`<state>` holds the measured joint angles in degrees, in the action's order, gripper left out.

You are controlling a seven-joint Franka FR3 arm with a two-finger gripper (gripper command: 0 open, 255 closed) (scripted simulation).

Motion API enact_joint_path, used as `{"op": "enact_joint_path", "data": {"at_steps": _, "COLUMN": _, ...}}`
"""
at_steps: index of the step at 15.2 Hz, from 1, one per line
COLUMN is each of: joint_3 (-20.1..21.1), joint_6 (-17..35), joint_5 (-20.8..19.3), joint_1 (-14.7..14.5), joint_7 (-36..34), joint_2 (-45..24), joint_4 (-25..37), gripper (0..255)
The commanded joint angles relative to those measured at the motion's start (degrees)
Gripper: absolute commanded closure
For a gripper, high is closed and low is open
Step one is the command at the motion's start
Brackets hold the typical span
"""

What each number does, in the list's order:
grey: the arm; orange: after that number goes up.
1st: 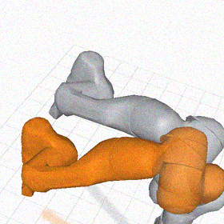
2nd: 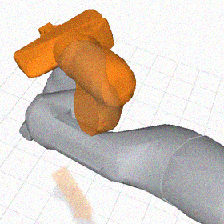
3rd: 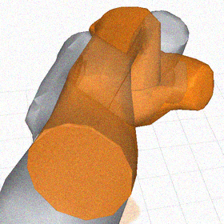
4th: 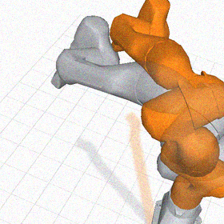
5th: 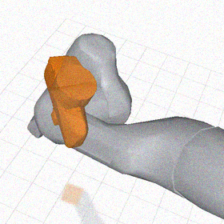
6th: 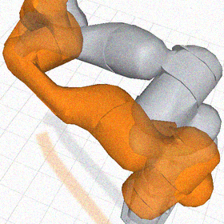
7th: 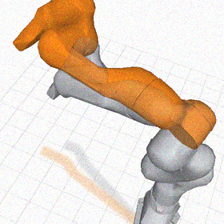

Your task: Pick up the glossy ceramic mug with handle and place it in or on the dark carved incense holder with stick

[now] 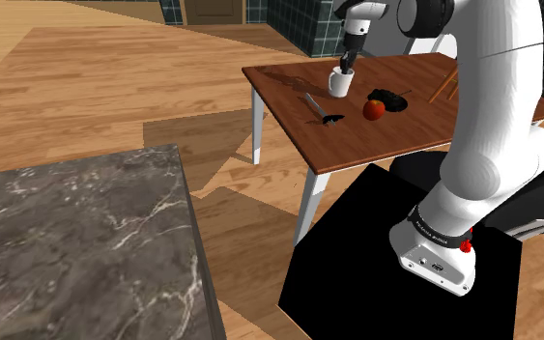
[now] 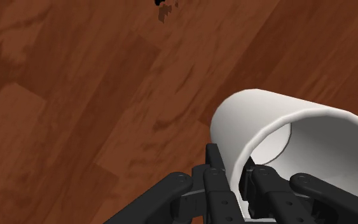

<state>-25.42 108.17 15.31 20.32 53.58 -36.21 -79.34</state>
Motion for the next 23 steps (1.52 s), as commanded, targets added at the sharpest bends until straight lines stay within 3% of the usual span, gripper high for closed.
{"op": "enact_joint_path", "data": {"at_steps": 1, "joint_3": -0.1, "joint_6": -1.2, "joint_5": -0.2, "joint_1": 0.1, "joint_7": -0.1, "joint_2": 0.4, "joint_4": 0.8, "gripper": 255}}
{"op": "enact_joint_path", "data": {"at_steps": 17, "joint_3": -0.8, "joint_6": -11.8, "joint_5": -1.2, "joint_1": 1.1, "joint_7": -1.1, "joint_2": 2.1, "joint_4": 10.0, "gripper": 255}}
{"op": "enact_joint_path", "data": {"at_steps": 23, "joint_3": -2.5, "joint_6": -11.9, "joint_5": -1.4, "joint_1": 5.8, "joint_7": 5.5, "joint_2": 3.6, "joint_4": 8.4, "gripper": 255}}
